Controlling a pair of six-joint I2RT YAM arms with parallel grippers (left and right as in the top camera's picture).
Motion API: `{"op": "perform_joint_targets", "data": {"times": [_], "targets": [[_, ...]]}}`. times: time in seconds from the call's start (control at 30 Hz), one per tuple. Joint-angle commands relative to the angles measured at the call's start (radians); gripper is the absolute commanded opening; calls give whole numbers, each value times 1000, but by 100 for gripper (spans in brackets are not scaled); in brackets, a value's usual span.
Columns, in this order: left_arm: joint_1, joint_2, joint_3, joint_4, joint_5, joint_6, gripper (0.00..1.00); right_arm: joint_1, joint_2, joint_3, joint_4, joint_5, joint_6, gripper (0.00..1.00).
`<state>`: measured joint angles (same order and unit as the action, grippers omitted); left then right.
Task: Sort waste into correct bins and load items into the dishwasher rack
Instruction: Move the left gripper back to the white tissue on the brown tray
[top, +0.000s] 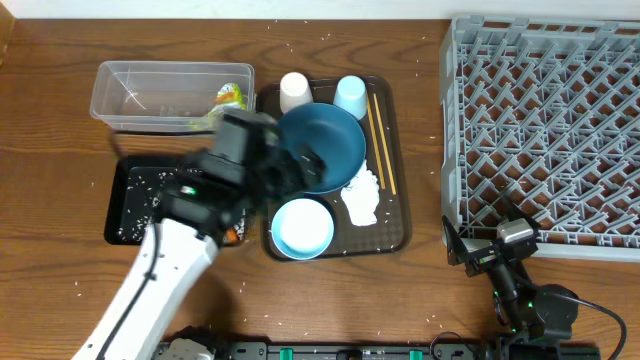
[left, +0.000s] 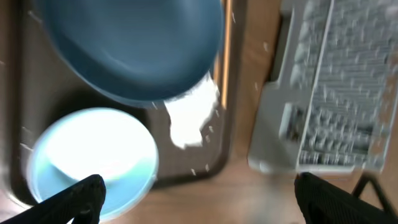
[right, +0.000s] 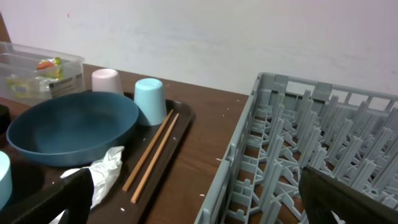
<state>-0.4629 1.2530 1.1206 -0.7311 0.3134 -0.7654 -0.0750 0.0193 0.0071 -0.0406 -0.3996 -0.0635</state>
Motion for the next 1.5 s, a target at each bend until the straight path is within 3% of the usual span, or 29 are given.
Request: {"op": "perform_joint_targets", "data": {"times": [0.0, 0.1, 0.33, 0.53, 1.03, 1.47], "targets": [[-124, 36, -2, -5, -200, -205, 98, -23, -2, -2, -4, 3, -13, 99], [-209, 85, -2, 36, -275, -365, 98, -23, -2, -2, -4, 3, -13, 99], [-325, 271, -2, 272, -322, -409, 98, -23, -2, -2, -4, 3, -13, 99], [-340, 413, -2, 323, -328, -536, 98, -23, -2, -2, -4, 3, -13, 99], [-340, 547, -2, 340, -393, -529, 98, -23, -2, -2, -4, 3, -13, 99], [-357, 571, -2, 352, -465, -430, 98, -23, -2, -2, -4, 3, -13, 99]]}}
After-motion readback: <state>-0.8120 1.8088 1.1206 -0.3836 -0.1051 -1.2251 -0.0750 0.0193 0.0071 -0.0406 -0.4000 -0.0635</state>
